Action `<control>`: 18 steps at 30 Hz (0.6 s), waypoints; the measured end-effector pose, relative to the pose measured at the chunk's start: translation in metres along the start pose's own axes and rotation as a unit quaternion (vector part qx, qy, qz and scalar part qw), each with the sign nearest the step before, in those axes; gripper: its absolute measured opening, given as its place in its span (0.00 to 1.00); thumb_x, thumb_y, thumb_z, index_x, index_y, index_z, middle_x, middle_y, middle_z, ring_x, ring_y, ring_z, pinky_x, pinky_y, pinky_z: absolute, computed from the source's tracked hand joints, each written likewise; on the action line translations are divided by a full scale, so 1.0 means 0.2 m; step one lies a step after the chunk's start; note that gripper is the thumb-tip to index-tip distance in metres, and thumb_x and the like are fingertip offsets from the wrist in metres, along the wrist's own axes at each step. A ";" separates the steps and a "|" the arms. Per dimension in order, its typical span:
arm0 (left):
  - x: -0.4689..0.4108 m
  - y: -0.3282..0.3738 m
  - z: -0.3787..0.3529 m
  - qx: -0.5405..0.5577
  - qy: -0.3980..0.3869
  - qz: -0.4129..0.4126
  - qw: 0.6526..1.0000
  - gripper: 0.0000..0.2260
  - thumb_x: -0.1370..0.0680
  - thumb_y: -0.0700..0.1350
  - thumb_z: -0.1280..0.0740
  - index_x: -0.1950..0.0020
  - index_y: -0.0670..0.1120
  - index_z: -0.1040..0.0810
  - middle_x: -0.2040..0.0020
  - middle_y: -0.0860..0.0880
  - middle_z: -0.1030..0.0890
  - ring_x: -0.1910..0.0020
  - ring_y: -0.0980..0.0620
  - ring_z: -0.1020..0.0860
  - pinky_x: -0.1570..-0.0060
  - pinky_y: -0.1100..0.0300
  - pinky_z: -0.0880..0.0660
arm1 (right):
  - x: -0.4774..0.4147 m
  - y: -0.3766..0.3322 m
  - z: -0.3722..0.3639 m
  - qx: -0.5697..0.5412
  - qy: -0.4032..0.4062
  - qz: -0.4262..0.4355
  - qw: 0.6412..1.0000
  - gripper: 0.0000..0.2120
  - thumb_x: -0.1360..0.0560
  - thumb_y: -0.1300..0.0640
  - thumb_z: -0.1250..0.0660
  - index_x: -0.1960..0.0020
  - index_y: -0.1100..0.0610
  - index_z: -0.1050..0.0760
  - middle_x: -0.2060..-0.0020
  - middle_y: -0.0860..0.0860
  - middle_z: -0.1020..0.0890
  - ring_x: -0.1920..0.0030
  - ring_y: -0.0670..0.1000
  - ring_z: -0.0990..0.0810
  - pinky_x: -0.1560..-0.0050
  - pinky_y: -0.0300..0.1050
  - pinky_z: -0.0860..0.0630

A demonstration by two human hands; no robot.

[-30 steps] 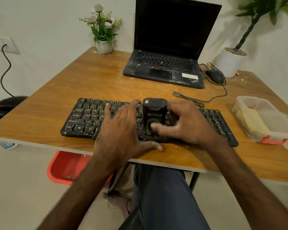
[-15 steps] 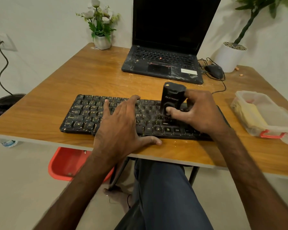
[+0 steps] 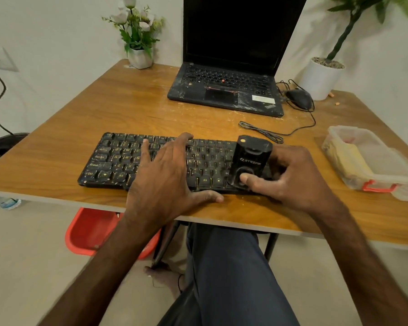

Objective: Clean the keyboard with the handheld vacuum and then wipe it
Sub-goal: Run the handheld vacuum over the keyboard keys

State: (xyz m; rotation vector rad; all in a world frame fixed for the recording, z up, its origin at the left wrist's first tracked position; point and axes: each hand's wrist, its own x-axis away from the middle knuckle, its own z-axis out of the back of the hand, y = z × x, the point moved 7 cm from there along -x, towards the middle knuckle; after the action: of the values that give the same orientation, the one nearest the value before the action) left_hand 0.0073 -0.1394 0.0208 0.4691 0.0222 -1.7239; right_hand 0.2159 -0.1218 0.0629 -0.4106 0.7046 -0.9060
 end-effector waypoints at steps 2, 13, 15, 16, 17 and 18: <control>0.00 0.00 0.00 0.001 -0.002 0.000 1.000 0.60 0.41 0.86 0.46 0.22 0.46 0.47 0.26 0.47 0.29 0.27 0.50 0.30 0.24 0.33 0.49 | -0.02 0.03 0.04 0.019 0.023 -0.014 0.999 0.20 0.31 0.49 0.23 0.41 0.50 0.21 0.53 0.39 0.18 0.56 0.36 0.21 0.60 0.28 0.29; 0.00 0.00 0.01 -0.002 0.005 -0.001 1.000 0.58 0.40 0.85 0.42 0.22 0.47 0.47 0.27 0.47 0.28 0.27 0.50 0.30 0.24 0.34 0.48 | -0.17 -0.10 -0.14 -0.009 -0.042 0.034 0.998 0.24 0.31 0.44 0.26 0.39 0.54 0.20 0.50 0.44 0.16 0.51 0.43 0.19 0.53 0.47 0.19; 0.00 0.00 0.01 -0.003 0.007 0.000 1.000 0.59 0.40 0.85 0.42 0.22 0.46 0.48 0.27 0.47 0.28 0.27 0.50 0.30 0.24 0.34 0.48 | -0.26 -0.12 -0.17 0.010 -0.041 0.048 0.998 0.27 0.31 0.41 0.28 0.38 0.55 0.21 0.50 0.45 0.16 0.52 0.45 0.18 0.53 0.49 0.19; 0.00 0.00 0.01 -0.003 0.009 0.001 1.000 0.59 0.40 0.85 0.43 0.22 0.46 0.48 0.26 0.47 0.28 0.26 0.50 0.31 0.24 0.34 0.48 | -0.31 -0.12 -0.18 0.030 -0.039 0.056 0.997 0.28 0.31 0.40 0.30 0.37 0.55 0.21 0.50 0.46 0.16 0.52 0.46 0.19 0.53 0.50 0.20; 0.00 0.00 0.01 -0.001 0.011 0.002 1.000 0.60 0.40 0.85 0.43 0.22 0.46 0.49 0.26 0.47 0.28 0.26 0.50 0.31 0.24 0.34 0.48 | -0.34 -0.12 -0.20 0.060 -0.035 0.066 0.995 0.28 0.31 0.39 0.31 0.37 0.55 0.21 0.51 0.47 0.16 0.53 0.47 0.19 0.53 0.51 0.20; 0.00 0.00 0.01 -0.001 0.012 0.003 1.000 0.60 0.40 0.85 0.43 0.22 0.45 0.50 0.26 0.46 0.29 0.26 0.50 0.31 0.24 0.34 0.47 | -0.37 -0.13 -0.21 0.090 -0.035 0.076 0.992 0.28 0.31 0.39 0.31 0.37 0.56 0.21 0.51 0.47 0.17 0.53 0.47 0.20 0.52 0.51 0.21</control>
State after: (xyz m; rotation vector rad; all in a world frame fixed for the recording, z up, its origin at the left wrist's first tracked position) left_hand 0.0059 -0.1406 0.0219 0.4875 0.0386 -1.7123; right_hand 0.1406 -0.0761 0.0772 -0.2233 0.5759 -0.8001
